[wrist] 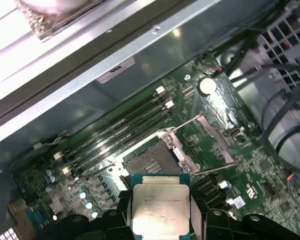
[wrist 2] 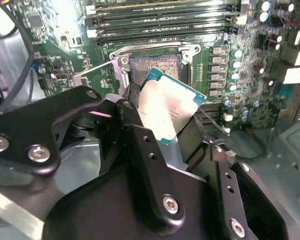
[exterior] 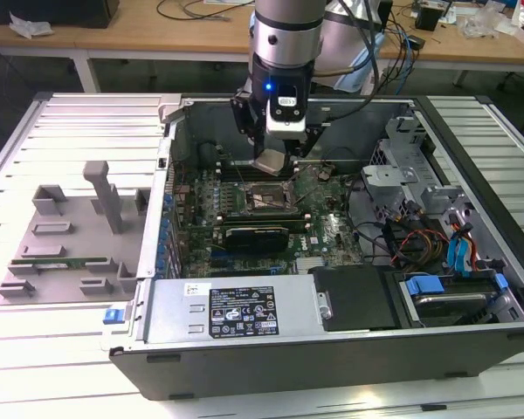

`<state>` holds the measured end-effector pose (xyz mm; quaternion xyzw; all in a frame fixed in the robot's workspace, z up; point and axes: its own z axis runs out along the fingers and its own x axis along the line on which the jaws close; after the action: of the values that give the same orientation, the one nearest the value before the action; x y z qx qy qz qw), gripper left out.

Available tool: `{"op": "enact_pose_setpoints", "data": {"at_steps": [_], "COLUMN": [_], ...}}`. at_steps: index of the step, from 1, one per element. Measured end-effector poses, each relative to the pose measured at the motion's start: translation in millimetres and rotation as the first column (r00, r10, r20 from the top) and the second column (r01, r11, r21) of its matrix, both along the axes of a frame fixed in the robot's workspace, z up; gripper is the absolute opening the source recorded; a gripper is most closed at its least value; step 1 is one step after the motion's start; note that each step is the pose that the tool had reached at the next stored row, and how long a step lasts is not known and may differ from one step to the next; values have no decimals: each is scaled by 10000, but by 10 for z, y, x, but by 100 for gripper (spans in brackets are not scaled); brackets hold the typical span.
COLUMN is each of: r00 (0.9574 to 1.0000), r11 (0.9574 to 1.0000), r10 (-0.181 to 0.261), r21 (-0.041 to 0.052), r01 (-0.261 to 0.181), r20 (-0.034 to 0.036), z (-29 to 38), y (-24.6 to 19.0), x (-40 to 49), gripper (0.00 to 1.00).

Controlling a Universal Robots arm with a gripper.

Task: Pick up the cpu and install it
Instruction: 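Place the cpu into insertion slot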

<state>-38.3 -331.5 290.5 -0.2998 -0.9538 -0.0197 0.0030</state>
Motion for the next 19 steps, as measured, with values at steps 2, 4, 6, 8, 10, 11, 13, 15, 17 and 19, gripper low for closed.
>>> {"op": "enact_pose_setpoints", "data": {"at_steps": [2, 4, 6, 8, 10, 11, 13, 15, 17, 19], "r00": [9978, 9897, 9773, 9566, 9340, 9260, 9078, 8814, 8637, 8266], "r11": [9978, 9897, 9773, 9566, 9340, 9260, 9078, 8814, 8637, 8266], "r10": [-661, -1431, -2118, -2914, -3574, -3774, -4194, -4724, -5040, -5627], "r21": [-1, -1, -1, 0, 0, 0, 0, 0, 0, 0], "r01": [661, 1431, 2118, 2914, 3574, 3774, 4194, 4724, 5040, 5627], "r20": [0, 0, 0, 0, 0, 0, 1, 0, 0, 0], "z": [-1, -2, -3, -4, -6, -7, -8, -9, -11, -13], "y": [0, 0, 0, 0, 0, 0, 0, 0, 0, 0], "x": [0, 0, 0, 0, 0, 0, 0, 0, 0, 0], "gripper": [55, 55, 55, 55, 55, 55, 55, 55, 55, 55]}}
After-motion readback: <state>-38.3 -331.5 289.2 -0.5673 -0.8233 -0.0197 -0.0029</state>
